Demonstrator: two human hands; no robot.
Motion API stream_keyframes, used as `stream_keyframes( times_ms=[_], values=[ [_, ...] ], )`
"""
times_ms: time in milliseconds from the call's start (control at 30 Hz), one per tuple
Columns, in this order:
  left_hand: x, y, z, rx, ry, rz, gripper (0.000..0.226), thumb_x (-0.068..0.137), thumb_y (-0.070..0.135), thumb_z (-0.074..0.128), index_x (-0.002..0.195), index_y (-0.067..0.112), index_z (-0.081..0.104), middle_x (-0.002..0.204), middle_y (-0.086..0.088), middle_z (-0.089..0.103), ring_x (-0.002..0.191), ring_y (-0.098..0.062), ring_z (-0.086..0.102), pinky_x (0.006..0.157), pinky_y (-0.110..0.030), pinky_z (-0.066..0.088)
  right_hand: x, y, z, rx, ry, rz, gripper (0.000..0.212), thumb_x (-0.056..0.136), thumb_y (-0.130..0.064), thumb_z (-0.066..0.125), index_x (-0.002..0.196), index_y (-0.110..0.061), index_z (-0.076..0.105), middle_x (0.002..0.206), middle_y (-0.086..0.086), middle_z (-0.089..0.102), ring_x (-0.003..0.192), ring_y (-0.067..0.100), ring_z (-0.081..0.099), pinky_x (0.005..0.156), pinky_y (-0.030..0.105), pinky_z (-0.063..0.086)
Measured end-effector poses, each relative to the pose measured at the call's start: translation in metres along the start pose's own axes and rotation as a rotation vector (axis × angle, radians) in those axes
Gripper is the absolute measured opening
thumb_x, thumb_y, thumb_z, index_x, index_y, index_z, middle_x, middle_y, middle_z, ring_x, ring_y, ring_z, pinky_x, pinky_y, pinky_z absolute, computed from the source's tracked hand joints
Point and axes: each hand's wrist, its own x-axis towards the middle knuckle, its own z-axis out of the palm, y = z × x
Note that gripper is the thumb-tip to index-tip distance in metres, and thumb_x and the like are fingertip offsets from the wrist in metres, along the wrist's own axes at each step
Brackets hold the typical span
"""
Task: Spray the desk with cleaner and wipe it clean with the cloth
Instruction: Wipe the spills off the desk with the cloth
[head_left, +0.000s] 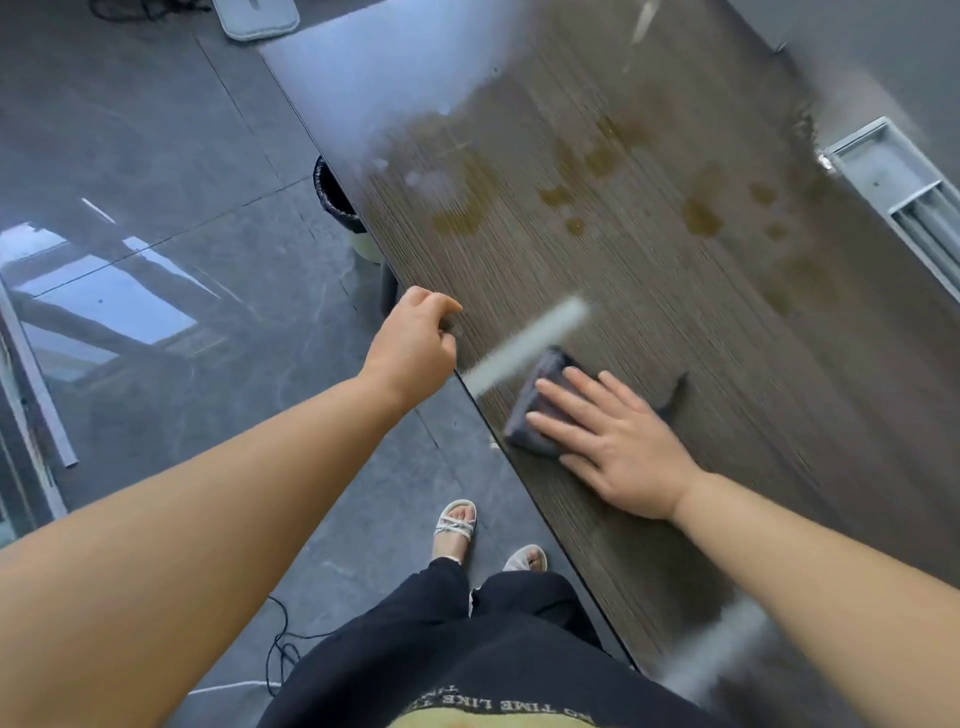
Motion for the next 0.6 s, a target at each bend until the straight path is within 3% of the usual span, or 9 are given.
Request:
stream_keyframes(
  times_ms=[33, 100, 167, 233, 267, 367, 433, 500, 600],
  values=[
    [-0.001, 0.002, 0.002, 0.019, -0.009, 0.014, 0.036, 0.091, 0.006, 0.043, 0.125, 0.009, 0.054, 0.128, -0.008, 0.045, 0.112, -0.023, 0.049, 0.094, -0.028, 0.039, -0.007, 0.017, 0.001, -0.021, 0.022, 0.044, 0.05, 0.097, -0.047, 0.028, 0.144, -0.03, 0.032, 0.152, 0.003, 0.032, 0.14, 0.029, 0.029, 0.111, 0.05, 0.023],
    [-0.003, 0.008, 0.007, 0.065, -0.019, 0.042, 0.036, 0.091, 0.008, 0.043, 0.125, 0.01, 0.055, 0.13, -0.008, 0.044, 0.12, -0.024, 0.041, 0.096, -0.03, 0.038, 0.001, 0.03, -0.002, 0.034, 0.07, 0.353, 0.052, 0.096, -0.044, 0.029, 0.145, -0.029, 0.031, 0.153, 0.005, 0.032, 0.139, 0.032, 0.029, 0.109, 0.055, 0.027],
    [-0.006, 0.014, 0.016, 0.136, -0.045, 0.059, 0.036, 0.092, 0.012, 0.045, 0.127, 0.012, 0.053, 0.131, -0.006, 0.042, 0.126, -0.024, 0.032, 0.098, -0.031, 0.036, 0.032, 0.006, -0.002, 0.119, 0.152, 0.781, 0.054, 0.096, -0.041, 0.028, 0.148, -0.027, 0.029, 0.157, 0.005, 0.022, 0.143, 0.033, 0.02, 0.114, 0.056, 0.018],
    [-0.01, 0.019, 0.025, 0.222, -0.058, 0.078, 0.037, 0.092, 0.018, 0.046, 0.129, 0.012, 0.05, 0.133, -0.005, 0.041, 0.129, -0.026, 0.025, 0.101, -0.034, 0.034, 0.055, -0.035, -0.002, 0.15, 0.144, 0.94, 0.055, 0.096, -0.04, 0.028, 0.149, -0.026, 0.025, 0.159, 0.006, 0.015, 0.145, 0.033, 0.013, 0.114, 0.052, 0.01],
    [-0.012, 0.021, 0.029, 0.252, -0.05, 0.083, 0.038, 0.092, 0.02, 0.047, 0.129, 0.012, 0.049, 0.134, -0.006, 0.039, 0.13, -0.027, 0.024, 0.102, -0.036, 0.034, 0.055, -0.052, -0.001, 0.15, 0.148, 0.862, 0.055, 0.096, -0.041, 0.029, 0.149, -0.025, 0.028, 0.158, 0.007, 0.018, 0.144, 0.034, 0.016, 0.114, 0.053, 0.014],
    [-0.016, 0.022, 0.036, 0.295, -0.035, 0.093, 0.042, 0.091, 0.023, 0.048, 0.131, 0.012, 0.047, 0.138, -0.008, 0.035, 0.133, -0.028, 0.021, 0.106, -0.037, 0.029, 0.001, -0.051, 0.006, 0.073, 0.065, 0.294, 0.051, 0.095, -0.041, 0.034, 0.144, -0.027, 0.037, 0.154, 0.004, 0.028, 0.142, 0.032, 0.025, 0.113, 0.052, 0.023],
    [-0.017, 0.023, 0.037, 0.304, -0.052, 0.103, 0.043, 0.092, 0.022, 0.046, 0.133, 0.012, 0.045, 0.14, -0.008, 0.033, 0.134, -0.028, 0.019, 0.108, -0.036, 0.026, -0.04, -0.009, 0.007, 0.016, 0.016, 0.122, 0.049, 0.096, -0.04, 0.035, 0.144, -0.031, 0.034, 0.153, 0.002, 0.031, 0.142, 0.027, 0.024, 0.114, 0.048, 0.021],
    [-0.017, 0.028, 0.037, 0.302, -0.077, 0.121, 0.042, 0.092, 0.02, 0.045, 0.134, 0.012, 0.045, 0.141, -0.008, 0.033, 0.134, -0.027, 0.019, 0.107, -0.035, 0.027, -0.06, 0.028, 0.007, -0.005, 0.057, 0.355, 0.051, 0.094, -0.04, 0.032, 0.144, -0.029, 0.03, 0.152, 0.005, 0.034, 0.14, 0.028, 0.025, 0.11, 0.052, 0.027],
    [-0.012, 0.046, 0.044, 0.303, -0.117, 0.179, 0.043, 0.092, 0.018, 0.044, 0.134, 0.013, 0.044, 0.141, -0.006, 0.033, 0.135, -0.026, 0.018, 0.106, -0.034, 0.026, -0.035, 0.027, 0.003, 0.119, 0.157, 1.017, 0.057, 0.093, -0.042, 0.024, 0.146, -0.024, 0.035, 0.155, 0.006, 0.028, 0.141, 0.034, 0.025, 0.11, 0.057, 0.026]
  ],
)
